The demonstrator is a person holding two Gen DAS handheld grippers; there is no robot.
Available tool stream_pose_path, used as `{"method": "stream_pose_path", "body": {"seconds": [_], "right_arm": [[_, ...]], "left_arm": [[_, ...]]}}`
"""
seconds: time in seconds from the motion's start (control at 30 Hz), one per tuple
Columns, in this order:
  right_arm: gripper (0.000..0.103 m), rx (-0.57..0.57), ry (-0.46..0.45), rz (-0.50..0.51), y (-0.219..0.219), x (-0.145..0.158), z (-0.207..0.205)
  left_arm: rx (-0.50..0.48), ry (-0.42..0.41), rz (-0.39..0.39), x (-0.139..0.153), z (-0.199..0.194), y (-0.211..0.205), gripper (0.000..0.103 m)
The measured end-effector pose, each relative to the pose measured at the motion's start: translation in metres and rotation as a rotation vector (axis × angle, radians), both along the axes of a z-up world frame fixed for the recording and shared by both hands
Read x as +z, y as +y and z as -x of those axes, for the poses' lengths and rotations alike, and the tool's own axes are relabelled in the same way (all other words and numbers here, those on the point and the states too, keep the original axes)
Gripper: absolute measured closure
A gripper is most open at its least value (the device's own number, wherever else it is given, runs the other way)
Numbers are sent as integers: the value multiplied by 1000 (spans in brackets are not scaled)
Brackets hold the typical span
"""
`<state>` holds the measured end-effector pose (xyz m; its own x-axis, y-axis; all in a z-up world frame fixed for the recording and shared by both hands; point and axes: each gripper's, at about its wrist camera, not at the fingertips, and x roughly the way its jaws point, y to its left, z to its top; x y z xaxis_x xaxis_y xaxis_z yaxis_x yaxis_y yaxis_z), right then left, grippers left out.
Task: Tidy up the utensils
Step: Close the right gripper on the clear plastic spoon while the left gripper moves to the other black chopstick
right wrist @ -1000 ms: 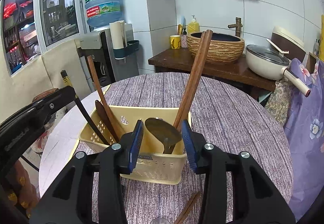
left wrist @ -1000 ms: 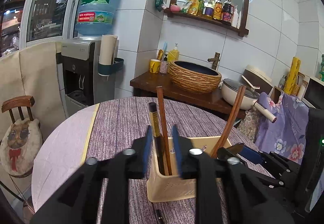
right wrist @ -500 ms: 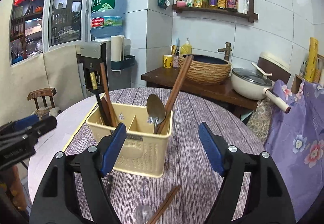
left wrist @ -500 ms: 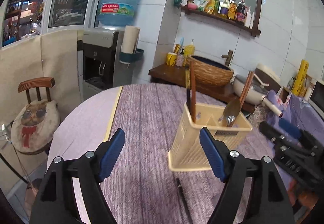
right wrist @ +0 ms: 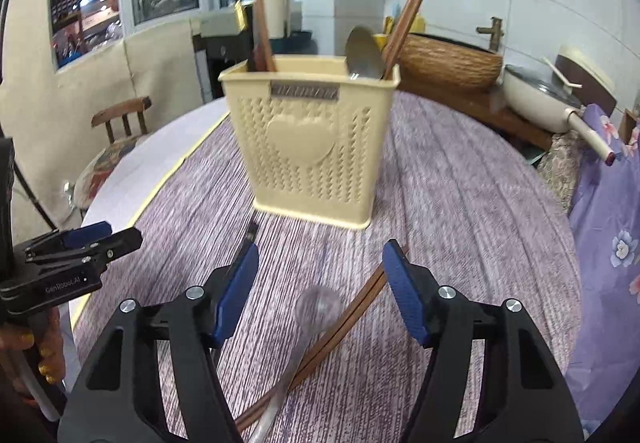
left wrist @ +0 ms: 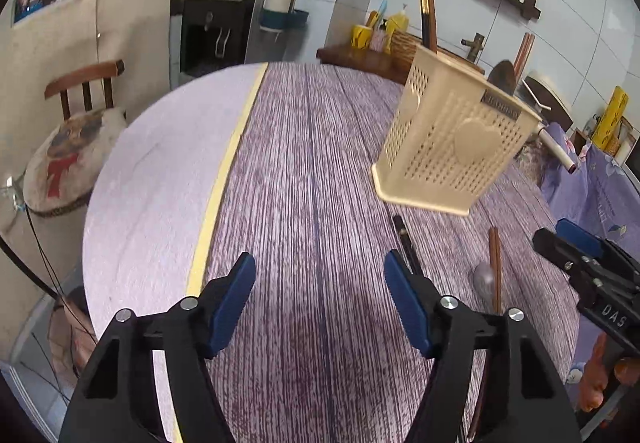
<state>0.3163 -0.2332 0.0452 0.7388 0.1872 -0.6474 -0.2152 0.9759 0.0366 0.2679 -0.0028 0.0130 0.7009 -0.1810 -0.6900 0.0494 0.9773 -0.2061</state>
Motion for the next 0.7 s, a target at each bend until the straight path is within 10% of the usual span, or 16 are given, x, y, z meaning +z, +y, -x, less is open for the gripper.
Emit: {"method": "stream_pose_path", "body": {"seconds": [0.7], "right_arm": [[49,37,242,-27,7,-74,-51]], "left_arm": [[-51,33,2,-14,7,-15,42]]}}
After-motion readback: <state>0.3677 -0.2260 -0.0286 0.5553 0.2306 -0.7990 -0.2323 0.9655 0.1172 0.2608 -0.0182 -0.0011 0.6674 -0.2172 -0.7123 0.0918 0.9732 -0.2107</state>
